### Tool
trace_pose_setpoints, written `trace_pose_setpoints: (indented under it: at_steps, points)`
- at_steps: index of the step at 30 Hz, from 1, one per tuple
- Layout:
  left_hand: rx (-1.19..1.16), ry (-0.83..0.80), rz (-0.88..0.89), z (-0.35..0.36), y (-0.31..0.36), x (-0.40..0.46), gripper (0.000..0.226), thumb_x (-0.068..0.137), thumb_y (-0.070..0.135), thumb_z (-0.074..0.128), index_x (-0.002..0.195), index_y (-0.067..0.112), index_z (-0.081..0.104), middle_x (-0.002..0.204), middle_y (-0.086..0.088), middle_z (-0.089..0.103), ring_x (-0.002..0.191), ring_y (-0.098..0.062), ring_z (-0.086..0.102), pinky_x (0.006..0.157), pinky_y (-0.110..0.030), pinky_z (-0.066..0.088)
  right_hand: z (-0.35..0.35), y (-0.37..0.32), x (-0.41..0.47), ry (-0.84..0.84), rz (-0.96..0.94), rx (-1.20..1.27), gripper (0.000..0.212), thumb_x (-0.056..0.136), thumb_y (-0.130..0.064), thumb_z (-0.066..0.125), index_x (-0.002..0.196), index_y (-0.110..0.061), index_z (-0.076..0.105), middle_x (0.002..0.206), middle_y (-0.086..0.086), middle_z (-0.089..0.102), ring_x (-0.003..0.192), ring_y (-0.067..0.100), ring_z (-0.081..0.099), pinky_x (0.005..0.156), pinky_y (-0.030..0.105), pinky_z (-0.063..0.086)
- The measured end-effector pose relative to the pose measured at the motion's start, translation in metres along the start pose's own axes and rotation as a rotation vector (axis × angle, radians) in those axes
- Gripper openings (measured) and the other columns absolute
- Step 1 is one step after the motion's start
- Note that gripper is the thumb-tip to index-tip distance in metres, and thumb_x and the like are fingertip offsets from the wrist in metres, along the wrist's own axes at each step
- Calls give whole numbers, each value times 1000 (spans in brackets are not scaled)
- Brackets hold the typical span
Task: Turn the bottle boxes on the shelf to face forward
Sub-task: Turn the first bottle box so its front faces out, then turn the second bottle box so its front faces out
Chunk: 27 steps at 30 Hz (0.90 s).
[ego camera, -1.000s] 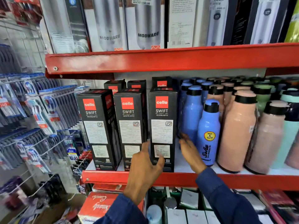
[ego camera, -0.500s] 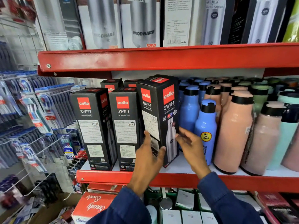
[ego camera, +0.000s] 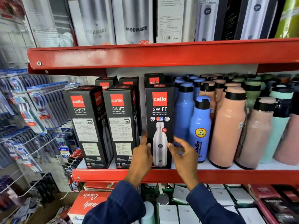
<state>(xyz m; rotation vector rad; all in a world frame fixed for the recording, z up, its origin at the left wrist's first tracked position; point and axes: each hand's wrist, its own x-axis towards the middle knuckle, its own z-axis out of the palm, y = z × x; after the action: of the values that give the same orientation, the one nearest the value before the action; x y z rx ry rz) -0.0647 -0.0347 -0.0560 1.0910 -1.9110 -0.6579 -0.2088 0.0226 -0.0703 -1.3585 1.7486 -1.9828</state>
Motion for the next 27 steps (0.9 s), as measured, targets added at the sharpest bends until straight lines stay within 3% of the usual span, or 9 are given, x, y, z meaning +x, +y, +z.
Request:
trace_pose_setpoints:
  at_steps: [7, 9, 10, 12, 14, 16, 21, 24, 27]
  points:
    - [-8, -18, 8, -6, 3, -8, 45, 104, 11, 41, 149, 11, 39, 54, 1, 54, 41, -9, 48, 40, -18, 32, -5, -2, -5, -42, 3, 17, 34, 83, -15, 73, 116, -17, 68, 106, -2, 74, 86, -6, 67, 71, 0, 46]
    - [2, -31, 29, -14, 6, -16, 50, 103, 11, 42, 153, 11, 36, 69, -8, 69, 51, -22, 59, 49, -22, 40, -7, -5, -8, -23, 28, 41, 34, 83, -16, 73, 116, -19, 67, 108, -2, 73, 88, 2, 69, 71, 3, 49]
    - [1, -24, 38, -19, 7, -23, 51, 103, 12, 45, 153, 11, 37, 91, -12, 78, 66, -27, 69, 57, -20, 45, -8, -8, -11, 9, 37, 53, 33, 83, -16, 73, 115, -21, 67, 109, -1, 73, 89, 7, 70, 71, 7, 51]
    - [-3, 45, 75, -34, 7, -39, 49, 99, 17, 54, 148, 15, 48, 120, 1, 75, 91, -3, 73, 72, 1, 44, -8, -16, -19, 134, -2, 55, 28, 84, -11, 70, 108, -25, 67, 105, 0, 72, 86, 12, 69, 73, 21, 57]
    - [23, 185, 119, -52, 1, -52, 40, 95, 28, 60, 135, 22, 61, 114, 17, 73, 85, 14, 68, 70, 5, 45, -5, -28, -31, 250, -112, 45, 26, 84, -8, 65, 99, -28, 67, 97, -2, 72, 84, 14, 69, 76, 28, 57]
    - [41, 328, 88, -70, -7, -58, 40, 93, 31, 62, 132, 23, 63, 114, 9, 75, 81, 5, 69, 70, 1, 49, 3, -40, -42, 197, -190, 61, 25, 87, -10, 57, 97, -30, 68, 95, -7, 73, 88, 12, 69, 78, 24, 55]
    - [114, 347, -19, -86, -17, -51, 63, 93, 22, 65, 149, 4, 42, 146, -16, 57, 132, -28, 56, 111, -39, 45, 55, -59, -65, -323, -118, -14, 41, 101, -19, 37, 140, -26, 48, 140, -9, 57, 129, -6, 48, 106, 10, 36]
    - [117, 251, -83, -85, -21, -45, 68, 96, 25, 61, 153, 1, 32, 158, -16, 42, 146, -30, 40, 121, -39, 32, 81, -62, -60, -397, -11, -50, 48, 102, -19, 33, 151, -22, 29, 155, -6, 37, 139, -3, 33, 109, 3, 22]
    - [11, 214, -110, -90, -26, -39, 60, 95, 24, 62, 149, 9, 40, 149, -3, 51, 141, -25, 47, 117, -33, 35, 93, -64, -52, -382, 48, -6, 49, 102, -13, 32, 150, -19, 30, 155, -1, 39, 137, 0, 36, 104, 0, 23]
